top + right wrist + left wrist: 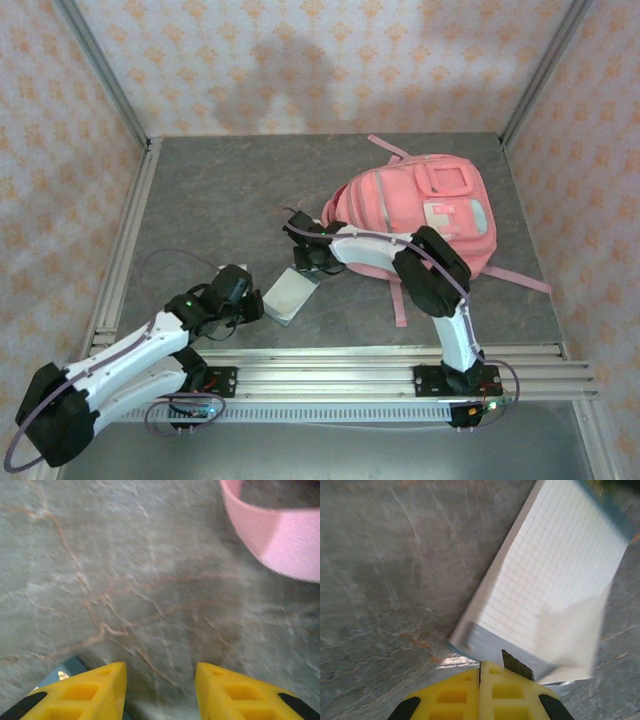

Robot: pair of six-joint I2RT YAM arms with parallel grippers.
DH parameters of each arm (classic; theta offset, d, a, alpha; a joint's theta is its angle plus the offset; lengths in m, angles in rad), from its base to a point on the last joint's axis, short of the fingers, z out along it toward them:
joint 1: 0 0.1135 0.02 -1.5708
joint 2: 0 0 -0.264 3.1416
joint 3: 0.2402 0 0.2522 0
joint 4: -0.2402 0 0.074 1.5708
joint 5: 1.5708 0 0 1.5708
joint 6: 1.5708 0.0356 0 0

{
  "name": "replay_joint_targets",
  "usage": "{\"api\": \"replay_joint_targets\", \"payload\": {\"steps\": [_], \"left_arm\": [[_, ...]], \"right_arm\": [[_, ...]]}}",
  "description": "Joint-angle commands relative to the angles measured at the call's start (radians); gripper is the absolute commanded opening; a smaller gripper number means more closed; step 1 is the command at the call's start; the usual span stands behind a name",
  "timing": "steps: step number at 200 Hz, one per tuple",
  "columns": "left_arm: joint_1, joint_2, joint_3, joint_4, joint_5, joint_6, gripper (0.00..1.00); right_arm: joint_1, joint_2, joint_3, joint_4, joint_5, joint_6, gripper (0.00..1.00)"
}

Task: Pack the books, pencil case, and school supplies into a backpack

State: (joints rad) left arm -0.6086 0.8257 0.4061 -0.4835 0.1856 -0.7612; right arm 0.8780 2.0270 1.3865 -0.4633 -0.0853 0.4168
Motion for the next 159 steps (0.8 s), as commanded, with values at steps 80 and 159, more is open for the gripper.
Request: {"api": "replay_joint_targets", "payload": {"steps": [80,159], "left_arm": [[0.028,0.092,0.027,0.024,-0.034,-0.070,0.00],[0.154,0.105,-0.049,0.132,0.103,-0.135,0.02]], "right_arm": [[0.003,-0.240,-0.259,0.049,-0.066,0.091,0.43],[-0.026,-0.216,-0.161,-0.027,-0.240,-0.092,0.46]]}}
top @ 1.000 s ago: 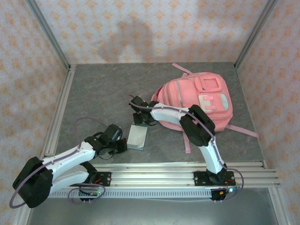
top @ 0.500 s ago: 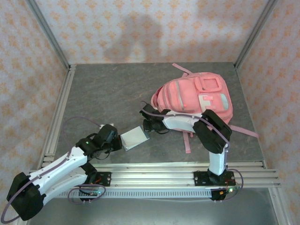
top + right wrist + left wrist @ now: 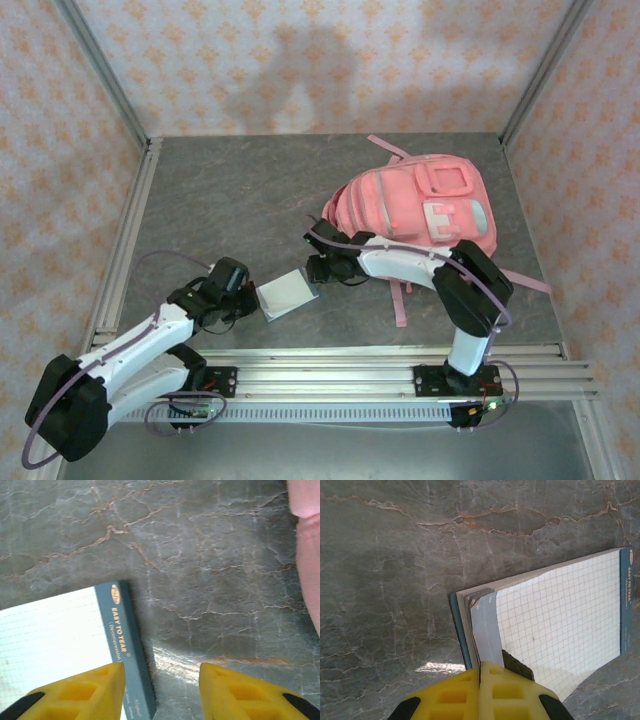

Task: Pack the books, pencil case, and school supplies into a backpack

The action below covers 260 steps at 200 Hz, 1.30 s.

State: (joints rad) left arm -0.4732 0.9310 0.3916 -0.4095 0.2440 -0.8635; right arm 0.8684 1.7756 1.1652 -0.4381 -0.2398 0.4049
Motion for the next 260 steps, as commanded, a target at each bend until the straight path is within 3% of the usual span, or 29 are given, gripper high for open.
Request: {"api": "replay_joint_targets", "payload": {"steps": [1,43,92,140,260], "left_arm": [[0.019,0.000,-0.035,0.059,0.044,-0.032,0.02],[0.028,0.043,-0.058,0.094,0.040,-0.030,0.02],[0.031,0.117,-0.079,0.159,0.053,-0.025,0.01],[0.031,0.142,-0.086,0.182,0.055,-0.022,0.01],[0.032,0.153,-0.089,0.177,0.046,-0.002,0.01]], "right_arm": [[-0.017,0.038,0.062,-0.053,-0.087,-0.081,0.47],[-0.040,0.138,0.110,-0.065,-0.167,-0.114,0.51],[-0.040,0.209,0.120,-0.039,-0.314,-0.124,0.48],[-0.039,0.130,0.039,0.066,-0.434,-0.073,0.46],[-0.046,-0.039,-0.061,0.200,-0.547,0.076,0.45]]}}
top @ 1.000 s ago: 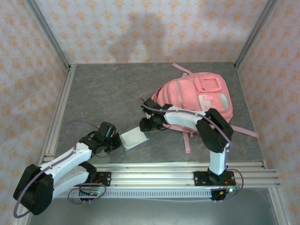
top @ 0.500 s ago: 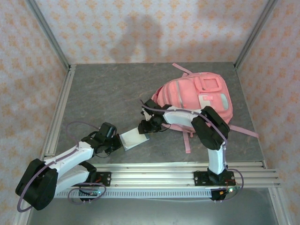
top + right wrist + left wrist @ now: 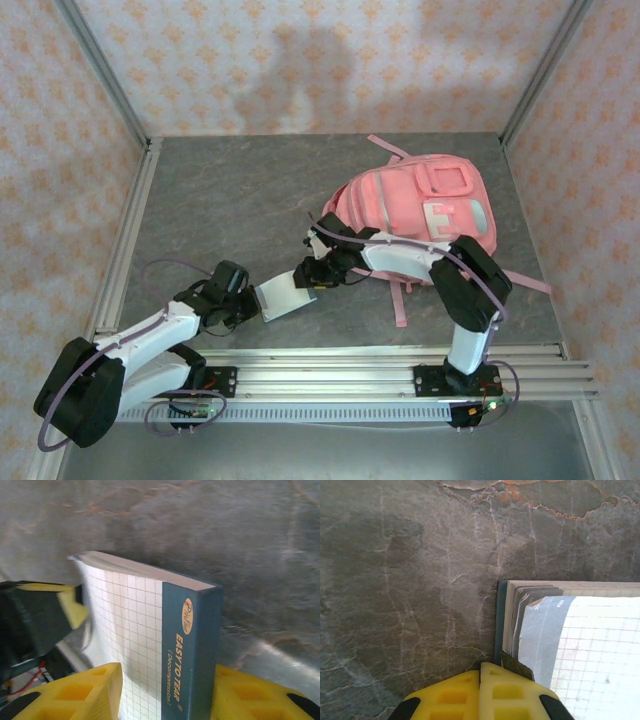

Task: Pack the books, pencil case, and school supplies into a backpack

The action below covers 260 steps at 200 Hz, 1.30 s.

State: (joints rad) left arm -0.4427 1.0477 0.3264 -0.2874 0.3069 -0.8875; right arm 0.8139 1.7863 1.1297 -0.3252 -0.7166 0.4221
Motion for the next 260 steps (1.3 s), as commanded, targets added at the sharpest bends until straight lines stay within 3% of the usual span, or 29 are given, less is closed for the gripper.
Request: {"api": "replay_joint_targets", "payload": {"steps": [1,48,109,129,175,211,233,253,260], "left_arm": [[0.001,0.036,-0.024,0.054,-0.017,0.023,0.01],[0.001,0.023,-0.030,0.051,-0.023,0.027,0.01],[0.001,-0.010,-0.043,0.052,-0.017,0.025,0.01],[0.001,-0.037,-0.039,0.024,-0.024,0.027,0.01],[0.014,-0.164,0.013,-0.124,-0.027,0.031,0.02],[0.029,-0.311,0.112,-0.264,-0.005,0.044,0.08],[0.034,-0.353,0.178,-0.313,0.013,0.053,0.20],[0.041,-0.354,0.207,-0.287,0.075,0.039,0.58],[0.045,-0.353,0.205,-0.256,0.111,0.025,0.66]], "right_arm": [[0.008,-0.050,-0.027,0.088,-0.072,0.060,0.45],[0.004,-0.038,-0.081,0.177,-0.111,0.123,0.45],[0.003,0.062,-0.149,0.478,-0.177,0.319,0.46],[0.003,0.053,-0.155,0.453,-0.153,0.302,0.43],[-0.021,-0.067,-0.163,0.289,-0.042,0.210,0.22],[-0.043,-0.177,-0.169,0.204,0.007,0.155,0.12],[-0.045,-0.243,-0.173,0.198,0.001,0.137,0.11],[-0.044,-0.296,-0.172,0.200,-0.029,0.127,0.11],[-0.044,-0.310,-0.173,0.201,-0.038,0.125,0.11]]}}
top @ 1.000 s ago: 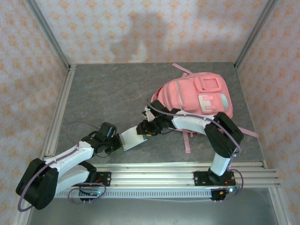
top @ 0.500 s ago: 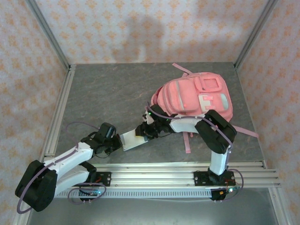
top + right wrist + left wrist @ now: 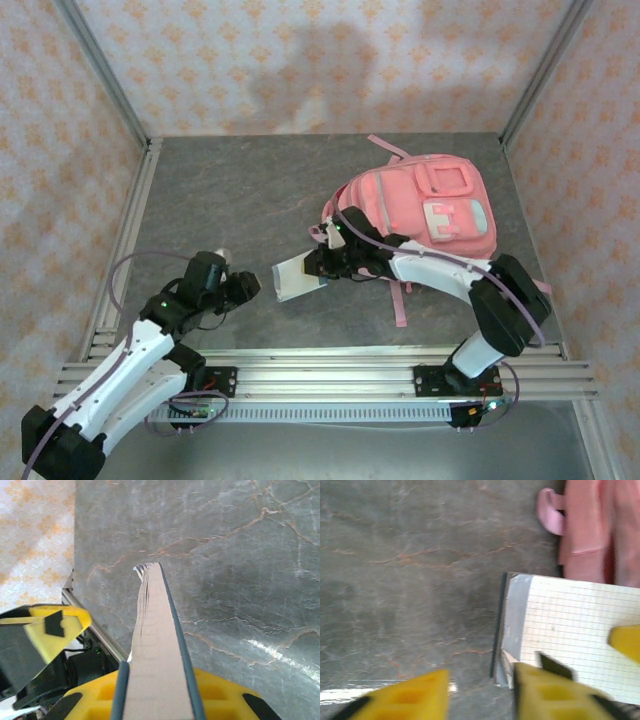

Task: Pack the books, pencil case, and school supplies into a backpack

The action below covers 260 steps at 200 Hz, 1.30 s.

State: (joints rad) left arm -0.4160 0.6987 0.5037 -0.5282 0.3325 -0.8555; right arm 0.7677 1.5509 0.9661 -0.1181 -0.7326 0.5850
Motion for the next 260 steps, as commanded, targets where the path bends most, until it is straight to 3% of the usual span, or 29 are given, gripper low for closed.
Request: {"api": "replay_joint_targets", "payload": {"steps": [1,18,32,88,119,160,184,245,260], "left_arm": [[0.019,-0.004,0.027,-0.013,0.090,-0.009,0.67],[0.030,0.006,0.007,0.083,0.171,-0.052,0.83],[0.039,0.019,-0.007,0.156,0.227,-0.087,0.88],[0.046,0.022,-0.079,0.472,0.378,-0.222,0.85],[0.046,0.021,-0.110,0.585,0.417,-0.265,0.84],[0.046,0.012,-0.168,0.714,0.424,-0.331,0.80],[0.046,0.004,-0.203,0.800,0.427,-0.388,0.69],[0.046,-0.102,-0.206,0.791,0.410,-0.395,0.20],[0.046,-0.106,-0.209,0.773,0.407,-0.387,0.08]], "right_arm": [[0.002,-0.081,-0.009,-0.006,-0.026,-0.039,0.11],[0.002,-0.125,-0.020,0.010,-0.048,-0.033,0.11],[0.002,-0.172,-0.039,0.042,-0.058,-0.012,0.11],[0.001,-0.274,-0.144,0.250,-0.105,0.140,0.11],[0.001,-0.274,-0.210,0.445,-0.161,0.252,0.11],[0.001,-0.289,-0.237,0.531,-0.182,0.296,0.11],[-0.001,-0.301,-0.243,0.527,-0.169,0.292,0.11],[-0.013,-0.293,-0.229,0.381,-0.064,0.215,0.09],[-0.014,-0.287,-0.223,0.358,-0.032,0.200,0.17]]}}
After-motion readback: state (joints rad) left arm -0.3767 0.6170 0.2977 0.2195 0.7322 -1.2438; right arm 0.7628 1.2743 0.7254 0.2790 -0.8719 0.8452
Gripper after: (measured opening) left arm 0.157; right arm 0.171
